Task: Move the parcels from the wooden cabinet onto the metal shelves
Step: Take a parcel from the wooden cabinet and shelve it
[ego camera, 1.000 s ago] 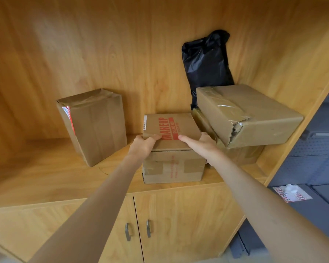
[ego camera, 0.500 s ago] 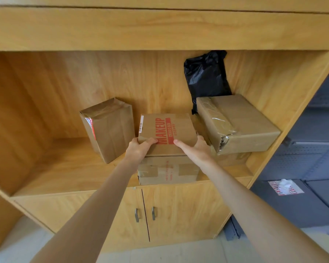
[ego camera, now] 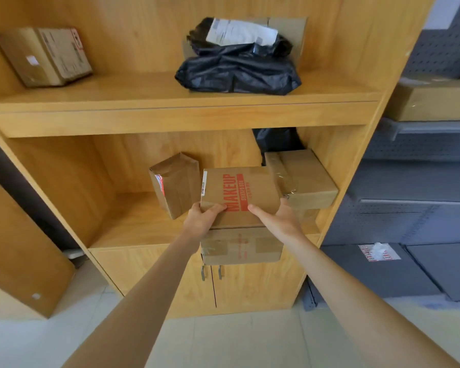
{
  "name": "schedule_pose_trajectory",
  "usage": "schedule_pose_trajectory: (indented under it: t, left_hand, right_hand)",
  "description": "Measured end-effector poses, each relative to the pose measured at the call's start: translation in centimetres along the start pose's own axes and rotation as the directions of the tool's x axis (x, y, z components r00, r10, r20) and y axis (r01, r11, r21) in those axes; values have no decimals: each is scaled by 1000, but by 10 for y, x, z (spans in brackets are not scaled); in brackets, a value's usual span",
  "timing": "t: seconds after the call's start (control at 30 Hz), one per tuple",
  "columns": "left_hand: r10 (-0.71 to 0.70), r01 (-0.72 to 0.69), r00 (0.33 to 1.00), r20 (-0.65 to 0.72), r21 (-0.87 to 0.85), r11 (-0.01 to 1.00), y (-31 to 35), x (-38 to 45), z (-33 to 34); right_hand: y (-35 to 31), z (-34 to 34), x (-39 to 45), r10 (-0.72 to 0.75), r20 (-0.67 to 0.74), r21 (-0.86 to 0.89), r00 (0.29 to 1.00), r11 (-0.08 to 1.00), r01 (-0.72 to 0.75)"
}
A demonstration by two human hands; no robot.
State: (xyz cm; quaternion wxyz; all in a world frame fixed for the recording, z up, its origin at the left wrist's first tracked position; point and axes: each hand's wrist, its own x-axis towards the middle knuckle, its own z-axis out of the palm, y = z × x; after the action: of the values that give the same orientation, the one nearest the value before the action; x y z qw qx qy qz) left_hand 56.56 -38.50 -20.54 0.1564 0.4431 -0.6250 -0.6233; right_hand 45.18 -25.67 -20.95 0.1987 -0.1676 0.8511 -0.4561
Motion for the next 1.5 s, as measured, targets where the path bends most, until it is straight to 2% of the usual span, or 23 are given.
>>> schedule_pose_trajectory:
  t: [0.17,0.27,0.37,0.5,0.6,0.67,0.73,0.83,0.93,1.13,1.3,1.5]
  left_hand:
    - [51,-51,998,29,2,999,15,-53,-12]
    - [33,-31,999,34,-46,998,25,-82,-33]
    - [81,-70,991,107,-101,992,34,-105,-59]
    - [185,-179,966,179,-48,983,43,-121,-81]
    - [181,-184,966,183,-4,983,53,-133,-91]
    - [167,-165,973,159,-27,986,62,-138,-95]
    - [132,-120,972,195,-73,990,72,-137,-96]
    - [158,-144,960,233,-77,987,90,-142,-90]
    - [147,-137,978,149,-75,988,101,-138,-80]
    - [187,-172,974,125,-120,978,112,-136,-61]
    - [218,-201,968,124,-137,970,121,-130,-62]
    - [207,-178,968,139,-197,964,123,-126,-60]
  right_hand:
    - [-17,-24,-56,-31,-36,33,999,999,32]
    - [-31,-34,-86,-60,-59,81,996,995,64]
    - [-47,-41,-112,-97,-91,127,991,986,109]
    - [-62,-42,-135,-118,-123,190,985,972,140]
    - [-71,-50,-145,-138,-124,246,983,955,166]
    - [-76,-57,-148,-156,-97,303,983,936,179]
    - [-79,-63,-147,-169,-51,361,984,916,176]
    - [-82,-75,-139,-172,11,394,985,906,154]
    - [-83,-93,-128,-188,37,335,981,928,165]
    - [-94,-118,-116,-232,166,245,958,951,188]
    - [-95,-124,-109,-225,214,299,950,941,156]
    - [-92,-128,-106,-200,201,374,959,921,113]
